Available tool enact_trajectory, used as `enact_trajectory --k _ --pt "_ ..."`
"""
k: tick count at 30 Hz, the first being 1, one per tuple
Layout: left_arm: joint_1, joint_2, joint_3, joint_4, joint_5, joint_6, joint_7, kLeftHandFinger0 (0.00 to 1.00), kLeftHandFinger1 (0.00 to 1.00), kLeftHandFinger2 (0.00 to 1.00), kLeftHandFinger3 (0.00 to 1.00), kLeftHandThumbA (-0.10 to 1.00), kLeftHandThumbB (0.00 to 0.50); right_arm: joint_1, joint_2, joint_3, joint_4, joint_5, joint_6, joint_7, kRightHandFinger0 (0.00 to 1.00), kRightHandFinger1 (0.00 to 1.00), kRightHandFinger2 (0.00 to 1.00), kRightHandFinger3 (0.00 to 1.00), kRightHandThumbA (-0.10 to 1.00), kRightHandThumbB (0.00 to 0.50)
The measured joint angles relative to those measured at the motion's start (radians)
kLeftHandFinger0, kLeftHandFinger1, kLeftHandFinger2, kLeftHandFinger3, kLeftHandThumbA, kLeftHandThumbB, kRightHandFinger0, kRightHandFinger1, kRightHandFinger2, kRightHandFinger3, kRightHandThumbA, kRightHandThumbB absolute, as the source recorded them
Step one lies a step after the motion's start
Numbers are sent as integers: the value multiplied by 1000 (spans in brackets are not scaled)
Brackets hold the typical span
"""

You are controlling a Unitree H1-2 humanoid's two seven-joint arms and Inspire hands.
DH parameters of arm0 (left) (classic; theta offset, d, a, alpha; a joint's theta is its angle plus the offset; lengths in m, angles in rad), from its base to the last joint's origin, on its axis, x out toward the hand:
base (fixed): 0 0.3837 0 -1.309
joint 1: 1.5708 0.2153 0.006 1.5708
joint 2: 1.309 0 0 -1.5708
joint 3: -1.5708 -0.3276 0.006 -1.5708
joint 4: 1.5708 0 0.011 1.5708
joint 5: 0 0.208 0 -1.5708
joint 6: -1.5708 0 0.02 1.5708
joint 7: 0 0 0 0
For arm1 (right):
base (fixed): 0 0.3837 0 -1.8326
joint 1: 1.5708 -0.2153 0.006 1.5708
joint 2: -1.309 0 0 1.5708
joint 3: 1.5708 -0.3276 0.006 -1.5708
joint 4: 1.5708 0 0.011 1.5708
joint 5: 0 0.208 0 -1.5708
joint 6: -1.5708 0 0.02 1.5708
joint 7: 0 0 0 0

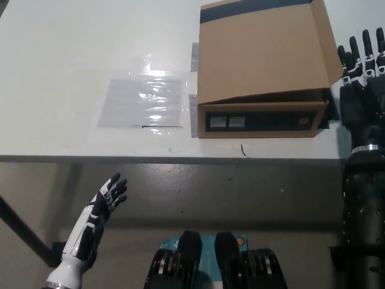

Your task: A small storage box is placed at the center of the table and the robot uses its right hand to slide under its lid and push it upwards to open it

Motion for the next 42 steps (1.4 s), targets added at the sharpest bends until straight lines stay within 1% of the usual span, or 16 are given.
enact_trajectory --k 3,7,9,10,11,14,25,26,33,35,38,42 --pt "0 0 0 0 0 0 -1 1000 1000 1000 1000 1000 359 0 5 -4 -1 0 8 -8 1000 1000 1000 1000 1000 272" --pt "-1 0 0 0 0 0 -1 1000 1000 1000 1000 1000 356 -1 5 -12 16 1 10 -8 1000 1000 1000 1000 1000 278" --pt "-1 0 0 0 0 0 -1 1000 1000 1000 1000 1000 376 -2 4 -15 28 2 9 -8 1000 1000 1000 1000 1000 280" --pt "-1 0 0 0 0 0 -1 1000 1000 1000 1000 1000 376 -2 3 -17 41 2 9 -7 1000 1000 1000 1000 1000 283" --pt "-1 0 0 0 0 0 -1 1000 1000 1000 1000 1000 365 -2 2 -18 44 2 8 -7 1000 1000 1000 1000 1000 285" --pt "-1 0 0 0 0 1 -1 1000 1000 1000 1000 1000 353 -6 -4 -22 76 1 3 -5 1000 1000 1000 1000 1000 275" --pt "-1 0 0 1 0 0 -1 1000 1000 1000 1000 1000 361 -15 -34 -27 147 -8 -29 11 1000 1000 1000 1000 1000 250" --pt "-1 0 0 1 0 0 -1 1000 1000 1000 1000 1000 354 -18 -36 -29 150 -8 -30 13 1000 1000 1000 1000 1000 252" --pt "-2 0 0 5 0 0 -1 1000 1000 1000 1000 1000 354 -33 -43 -33 148 -8 -38 25 1000 1000 1000 1000 1000 258" --pt "-2 0 0 5 0 0 -1 1000 1000 1000 1000 1000 340 -34 -44 -35 148 -8 -40 27 1000 1000 1000 1000 1000 267" --pt "-2 0 0 5 -1 -1 -2 1000 1000 1000 1000 1000 355 -34 -46 -38 148 -8 -41 30 1000 1000 1000 1000 1000 268" --pt "-2 0 0 6 -1 -1 -2 1000 1000 1000 1000 1000 347 -34 -50 -38 148 -8 -44 36 1000 1000 1000 1000 1000 261"
